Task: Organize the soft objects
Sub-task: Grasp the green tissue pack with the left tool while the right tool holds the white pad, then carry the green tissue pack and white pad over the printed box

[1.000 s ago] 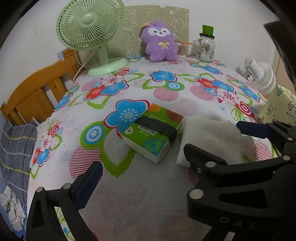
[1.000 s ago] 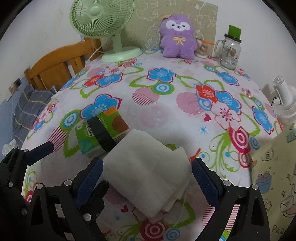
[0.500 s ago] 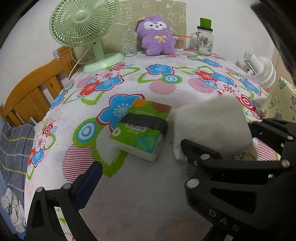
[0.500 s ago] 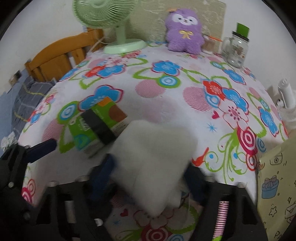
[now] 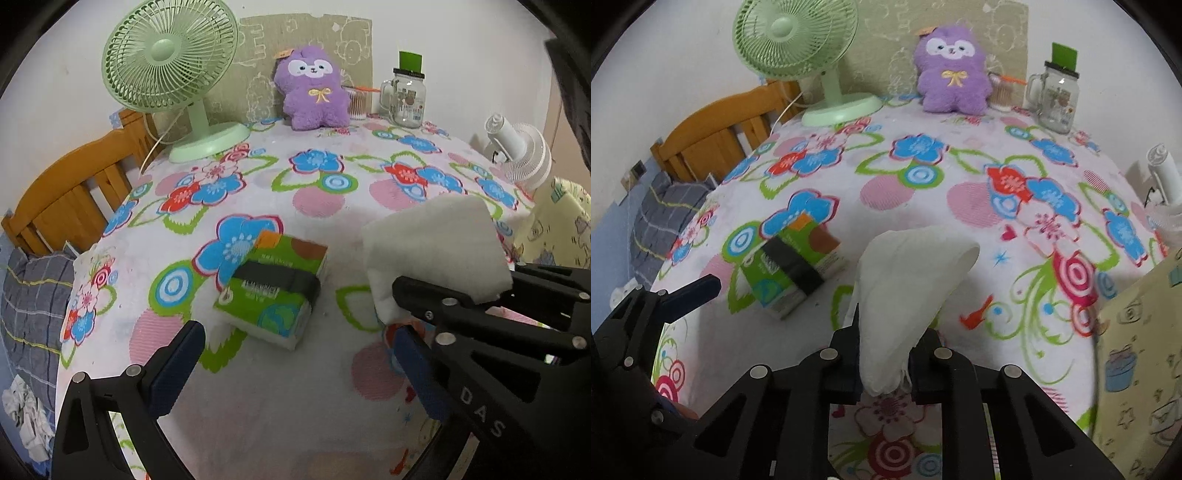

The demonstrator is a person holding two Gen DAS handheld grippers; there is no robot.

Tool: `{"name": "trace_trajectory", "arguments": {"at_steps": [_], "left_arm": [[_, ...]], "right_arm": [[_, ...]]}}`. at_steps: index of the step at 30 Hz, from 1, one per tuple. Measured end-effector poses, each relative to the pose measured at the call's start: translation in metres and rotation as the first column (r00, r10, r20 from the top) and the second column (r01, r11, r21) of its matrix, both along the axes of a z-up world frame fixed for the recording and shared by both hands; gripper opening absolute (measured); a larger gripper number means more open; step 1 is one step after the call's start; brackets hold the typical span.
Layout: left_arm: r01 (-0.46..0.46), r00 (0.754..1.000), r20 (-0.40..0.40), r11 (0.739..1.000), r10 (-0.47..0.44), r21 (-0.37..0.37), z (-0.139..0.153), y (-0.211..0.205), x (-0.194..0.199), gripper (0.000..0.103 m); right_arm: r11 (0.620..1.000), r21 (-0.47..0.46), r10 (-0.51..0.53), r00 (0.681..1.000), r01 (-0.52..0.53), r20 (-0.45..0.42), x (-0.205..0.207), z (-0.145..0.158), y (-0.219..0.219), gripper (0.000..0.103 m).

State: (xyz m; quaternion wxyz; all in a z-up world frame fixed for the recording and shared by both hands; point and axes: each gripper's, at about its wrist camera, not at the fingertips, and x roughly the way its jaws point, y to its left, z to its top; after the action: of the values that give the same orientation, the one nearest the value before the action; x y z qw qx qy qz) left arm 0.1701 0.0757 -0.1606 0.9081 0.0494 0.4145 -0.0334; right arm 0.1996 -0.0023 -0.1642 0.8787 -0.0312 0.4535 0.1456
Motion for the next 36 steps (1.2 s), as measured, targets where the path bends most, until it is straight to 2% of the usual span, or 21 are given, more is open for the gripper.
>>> {"name": "trace_trajectory", "arguments": {"at_steps": [12,15,18,19,23,28,36], "left_arm": [[0.002,1.0,0.007,1.0,-0.002,0.008,0.0,0.004,0.038,0.101],[0.006,1.0,-0.001,1.0,-0.006,0.013,-0.005,0.003,0.043,0.092],[-0.014,1.0,-0.011,1.0,0.014,0.004,-0.01,0.007,0.047,0.078],[-0.019,1.0,-0.018,1.0,0.019,-0.002,-0.011,0.008,0.048,0.069],[-0.013,1.0,-0.019,1.0,0.013,-0.015,-0.012,0.008,0.046,0.06],[-0.005,1.0,-0.011,1.0,0.005,-0.018,-0.009,0.007,0.038,0.056],[-0.013,1.0,0.007,0.999,0.014,-0.038,0.004,0.004,0.017,0.055]], "right_arm": [[0.997,0.022,-0.07,0.998,0.07,0.003,0.027,0.005,-0.004,0.019],[0.997,0.019,-0.076,0.997,0.076,-0.01,0.032,0.001,-0.004,0.019],[0.997,0.014,-0.073,0.997,0.073,-0.023,0.035,-0.003,-0.003,0.019],[0.997,0.015,-0.074,0.997,0.074,-0.026,0.036,-0.004,-0.003,0.019],[0.997,0.016,-0.074,0.997,0.075,-0.028,0.035,-0.004,-0.003,0.019],[0.997,0.017,-0.075,0.997,0.075,-0.029,0.03,-0.002,-0.005,0.019],[0.998,0.02,-0.062,0.998,0.062,-0.004,0.012,0.008,-0.006,0.019]]}}
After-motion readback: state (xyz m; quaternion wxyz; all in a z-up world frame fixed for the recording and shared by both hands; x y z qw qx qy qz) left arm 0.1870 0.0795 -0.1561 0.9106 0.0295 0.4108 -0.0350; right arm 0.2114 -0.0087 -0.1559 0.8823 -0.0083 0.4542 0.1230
